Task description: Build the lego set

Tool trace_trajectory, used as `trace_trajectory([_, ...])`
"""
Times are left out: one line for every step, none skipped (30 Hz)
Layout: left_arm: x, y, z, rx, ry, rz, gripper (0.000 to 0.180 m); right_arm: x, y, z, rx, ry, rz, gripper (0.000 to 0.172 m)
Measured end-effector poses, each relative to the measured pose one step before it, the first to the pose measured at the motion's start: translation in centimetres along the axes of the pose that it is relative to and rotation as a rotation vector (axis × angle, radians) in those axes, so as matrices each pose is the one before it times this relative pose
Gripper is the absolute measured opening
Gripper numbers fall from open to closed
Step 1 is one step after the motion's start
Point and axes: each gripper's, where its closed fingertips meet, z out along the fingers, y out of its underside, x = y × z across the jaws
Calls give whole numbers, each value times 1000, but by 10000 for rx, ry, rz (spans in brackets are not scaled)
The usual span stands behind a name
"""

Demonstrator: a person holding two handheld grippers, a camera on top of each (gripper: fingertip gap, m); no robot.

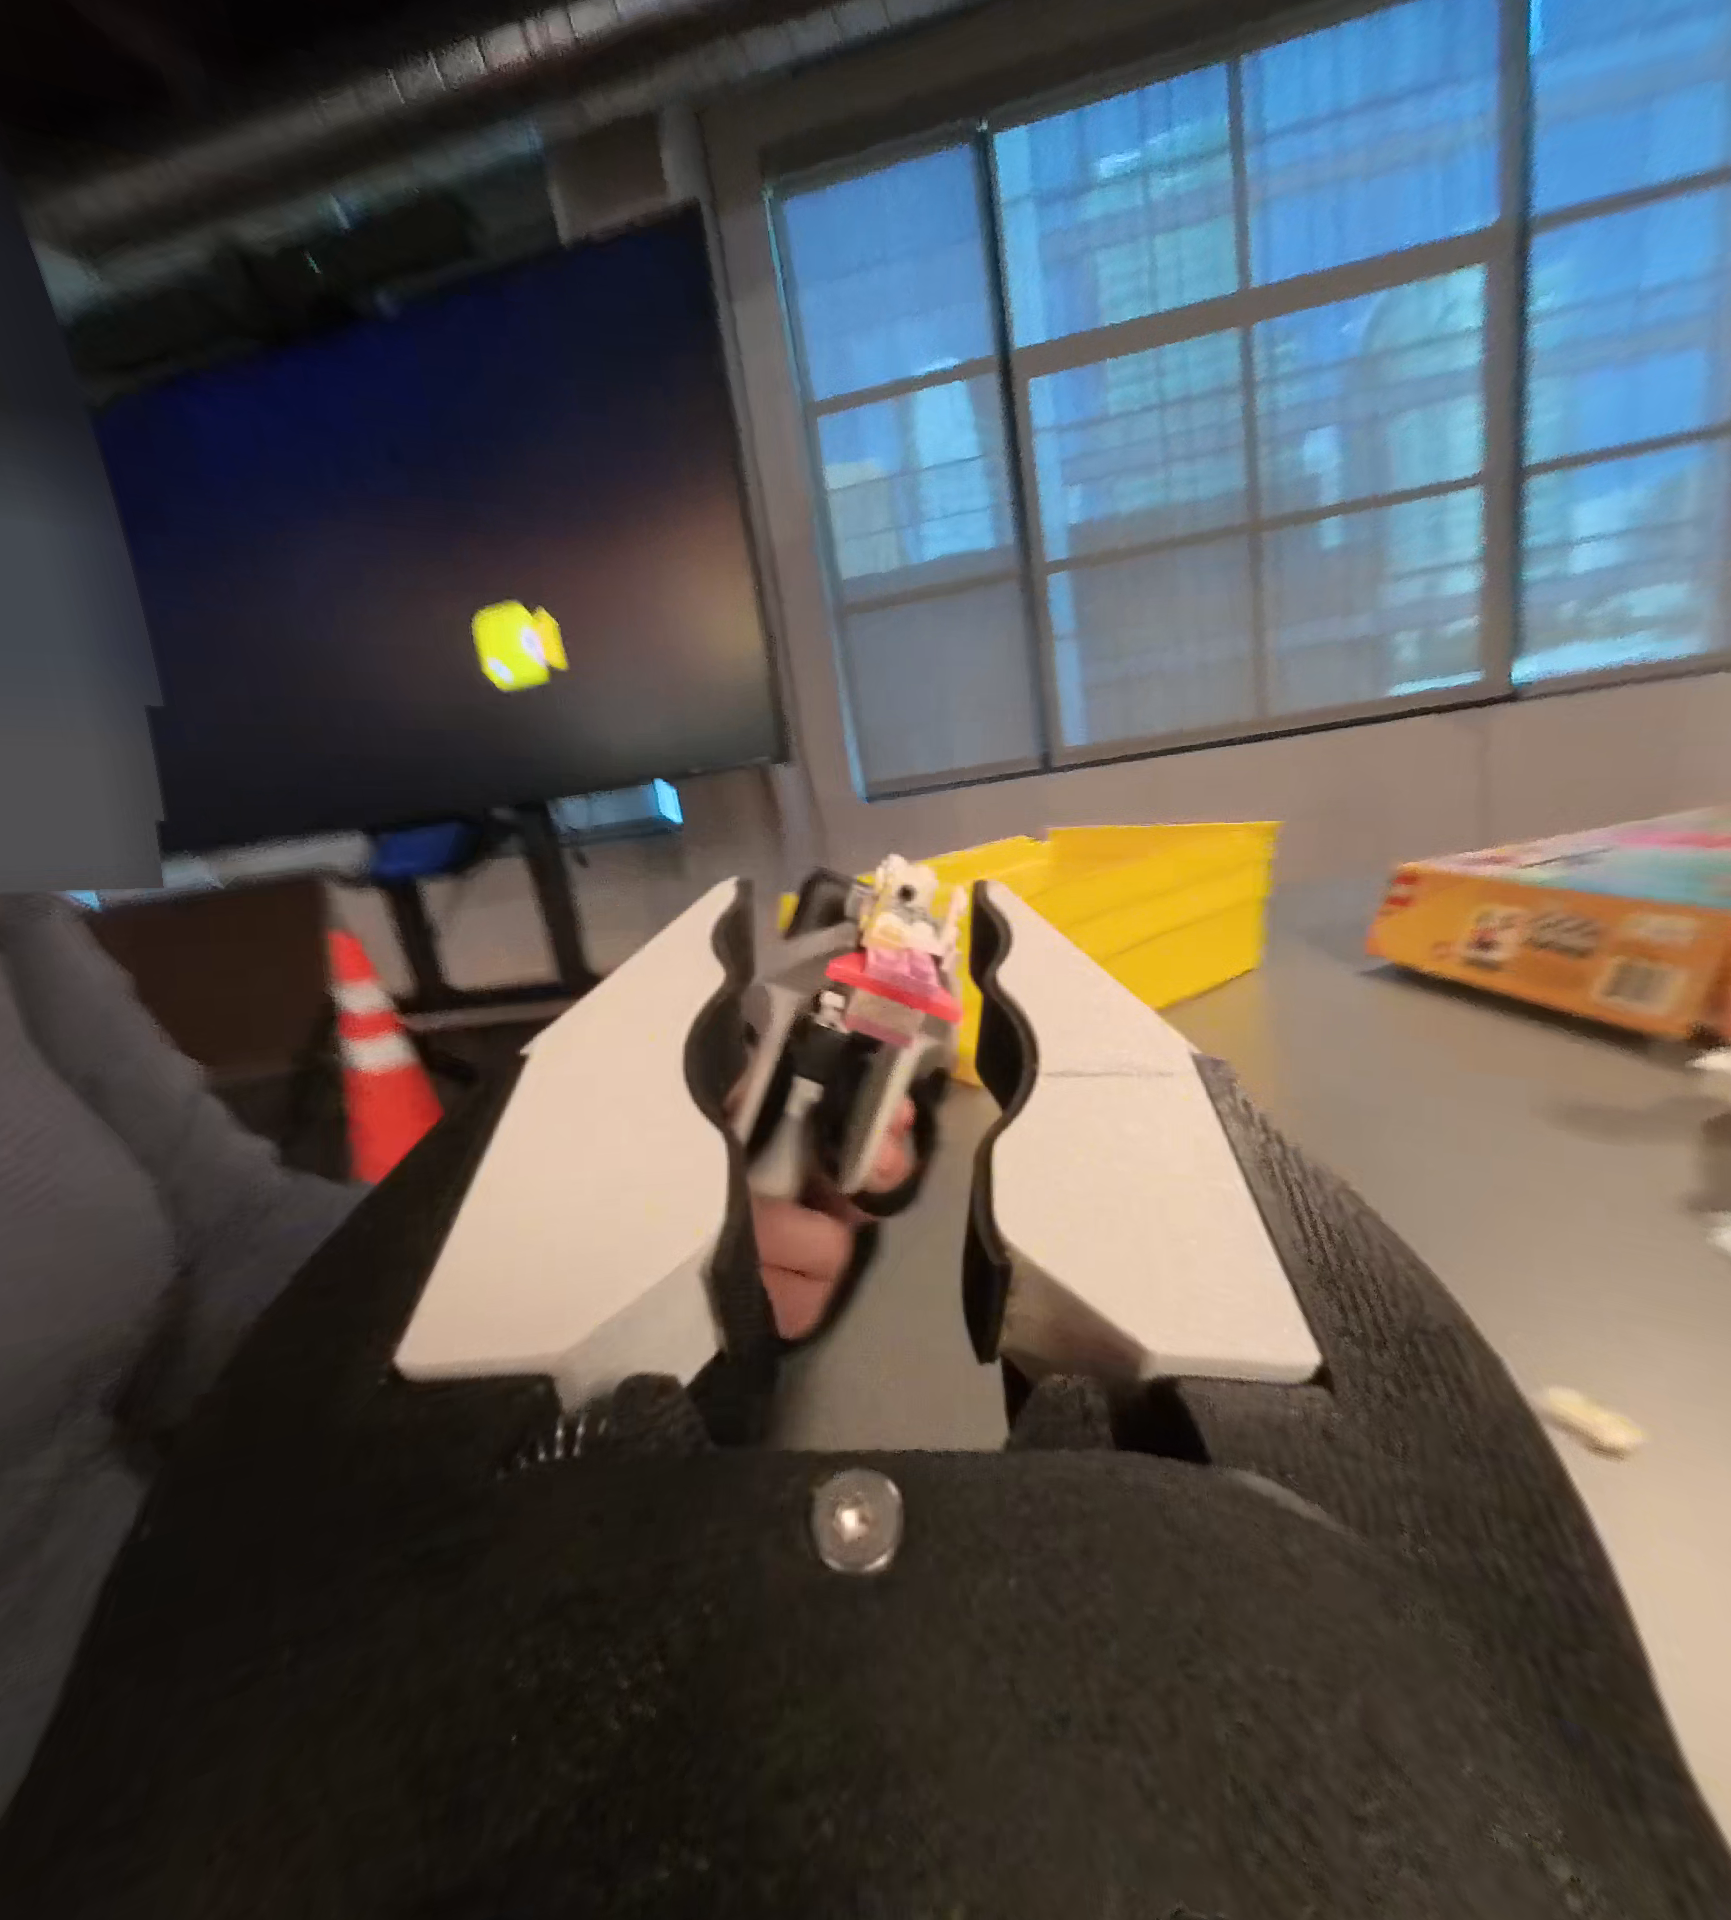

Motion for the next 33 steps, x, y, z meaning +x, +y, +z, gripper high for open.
trace_trajectory([-88, -62, -56, 45, 76, -278, 15, -4, 412, -2, -484, 308, -1091, 44])
trace_trajectory([-63, 3, -20, 16, 125, -342, 15, -194, 480, 62, -520, 219, -1123, 47])
trace_trajectory([1, 20, 4, 12, 183, -421, 15, -348, 438, 96, -476, 136, -1040, 48])
trace_trajectory([-19, -45, -25, 46, 169, -405, 15, -341, 301, 104, -376, 124, -884, 49])
trace_trajectory([73, -83, -53, 59, 212, -362, 15, -286, 142, 94, -262, 117, -712, 49])
trace_trajectory([155, -23, -46, 23, 269, -401, 15, -201, 36, 88, -167, 122, -547, 49])
trace_trajectory([126, 42, -32, -5, 251, -445, 16, -68, -43, 74, -108, 167, -432, 48])
trace_trajectory([112, 73, 9, -12, 231, -398, 15, -45, -94, 58, -63, 169, -394, 48])
trace_trajectory([122, 121, 32, -56, 211, -329, 15, -118, -31, 64, -108, 118, -404, 48])
trace_trajectory([68, 182, 71, -100, 142, -232, 15, -144, 78, 101, -191, 88, -432, 48])
trace_trajectory([41, 243, 103, -146, 84, -129, 15, -186, 83, 110, -178, 78, -428, 48])
trace_trajectory([21, 250, 125, -146, 22, -8, 15, -138, 75, 109, -141, 99, -371, 45])
trace_trajectory([27, 200, 104, -122, 6, 38, 15, -164, 93, 99, -127, 62, -293, 43])
trace_trajectory([-18, 114, 46, -67, -15, 26, 15, -214, 125, 92, -119, -20, -189, 40])
trace_trajectory([-39, 40, 30, -16, -21, -1, 15, -68, 113, 67, -92, 40, -94, 37])
trace_trajectory([-24, 14, -4, -6, -6, -19, 15, 60, 73, 40, -52, 98, -77, 34])
trace_trajectory([-17, 45, 21, -32, 3, -30, 15, 45, 39, 0, -28, 65, -93, 31])
trace_trajectory([-22, 110, 43, -68, -6, -21, 15, 76, -33, -32, 4, 69, -97, 30])
trace_trajectory([-45, 205, 98, -123, -27, 1, 15, 90, -89, -55, 41, 70, -92, 28])
trace_trajectory([-55, 263, 131, -169, -46, 24, 15, 40, -82, -49, 40, 39, -74, 25])
trace_trajectory([-9, 268, 133, -170, -9, 15, 15, 30, -41, -29, 15, 26, -58, 25])
trace_trajectory([-32, 224, 100, -136, -20, -3, 15, 49, -14, -13, 10, 47, -57, 24])
trace_trajectory([22, 25, 36, -21, 18, 3, 15, 39, 13, -10, -4, 46, -56, 22])
trace_trajectory([-29, -2, -6, -4, -22, -9, 15, 0, 44, 22, -28, 35, -37, 22])
trace_trajectory([-40, -25, -19, 16, -45, 26, 15, 2, 19, 23, 4, 36, -23, 21])
trace_trajectory([22, -3, -5, 3, 7, 16, 15, -4, -15, 12, 24, 18, -10, 21])
trace_trajectory([11, -3, -6, -4, 4, -15, 15, 2, 26, 27, -21, -15, 37, 21])
trace_trajectory([-44, -27, -22, 15, -4, -51, 15, 8, 50, 23, -37, -42, 80, 21])
trace_trajectory([-26, -20, -6, 8, 10, -57, 15, 12, 55, 15, -34, -39, 55, 20])
trace_trajectory([-64, -8, -2, 1, -20, -47, 15, 9, 91, 11, -53, -28, 12, 20])
trace_trajectory([-81, -21, -14, 7, -31, -51, 15, 11, 77, 6, -64, -41, 23, 20])
trace_trajectory([-31, 9, -5, -1, -8, -47, 15, 8, 71, 2, -71, -47, 33, 20])
trace_trajectory([-36, 0, 5, -2, -11, -29, 15, 13, 63, 5, -85, -36, 26, 20])
